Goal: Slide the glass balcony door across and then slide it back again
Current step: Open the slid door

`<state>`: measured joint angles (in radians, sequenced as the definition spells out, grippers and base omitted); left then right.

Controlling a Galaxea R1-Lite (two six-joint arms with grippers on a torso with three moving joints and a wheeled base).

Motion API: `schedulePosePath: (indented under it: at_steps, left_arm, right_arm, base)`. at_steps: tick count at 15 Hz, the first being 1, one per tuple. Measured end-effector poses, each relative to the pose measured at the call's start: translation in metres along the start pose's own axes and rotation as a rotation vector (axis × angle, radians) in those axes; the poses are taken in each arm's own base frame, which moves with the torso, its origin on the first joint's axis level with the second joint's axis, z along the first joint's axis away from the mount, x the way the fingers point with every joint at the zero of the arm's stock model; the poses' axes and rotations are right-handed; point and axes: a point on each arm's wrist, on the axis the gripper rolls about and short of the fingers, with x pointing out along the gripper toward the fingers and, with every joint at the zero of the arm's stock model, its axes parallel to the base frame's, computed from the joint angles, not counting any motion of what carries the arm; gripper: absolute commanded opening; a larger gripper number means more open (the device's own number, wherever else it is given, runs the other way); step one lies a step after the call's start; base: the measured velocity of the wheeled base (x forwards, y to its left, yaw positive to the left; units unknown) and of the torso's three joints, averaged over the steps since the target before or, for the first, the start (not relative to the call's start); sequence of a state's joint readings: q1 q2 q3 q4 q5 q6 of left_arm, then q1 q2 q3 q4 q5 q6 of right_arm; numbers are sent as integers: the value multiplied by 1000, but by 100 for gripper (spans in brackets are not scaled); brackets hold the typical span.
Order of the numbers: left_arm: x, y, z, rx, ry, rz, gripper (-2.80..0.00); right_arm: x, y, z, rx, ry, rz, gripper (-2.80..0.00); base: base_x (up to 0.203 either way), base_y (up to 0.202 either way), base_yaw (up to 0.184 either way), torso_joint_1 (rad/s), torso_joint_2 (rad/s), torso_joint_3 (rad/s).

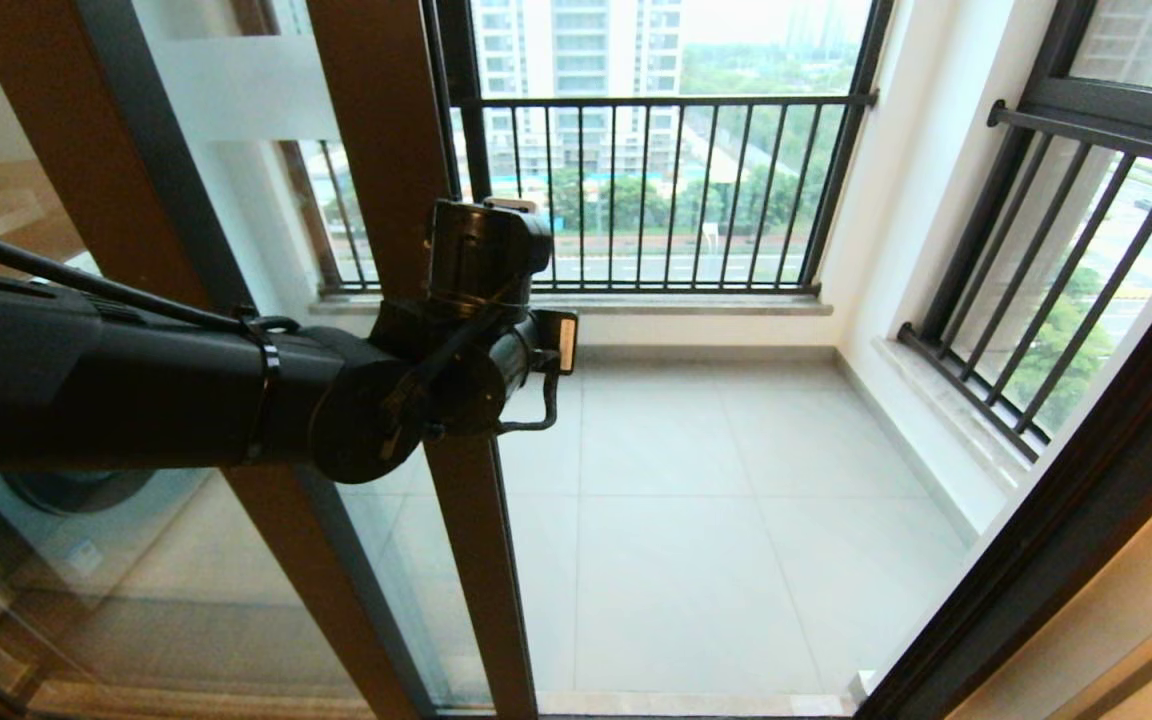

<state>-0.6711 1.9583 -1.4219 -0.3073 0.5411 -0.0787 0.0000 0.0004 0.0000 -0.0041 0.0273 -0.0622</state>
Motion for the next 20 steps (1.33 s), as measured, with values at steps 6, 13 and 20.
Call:
schedulePosePath:
  at_steps: [6,13,20]
  left_arm:
    - [14,-3,0,-78,-33,126,-280]
    - [5,-8,-11,-80,-8,165,-280]
    - [7,-3,-4,-129,-88,165,-280]
  right_arm:
    - [0,0,0,0,0,0,-280]
    - [0,0,0,0,0,0,-280]
    - [0,0,0,0,0,0,-280]
  base:
    - [0,0,0,0,0,0]
    - [0,0,0,0,0,0]
    - [0,0,0,0,0,0]
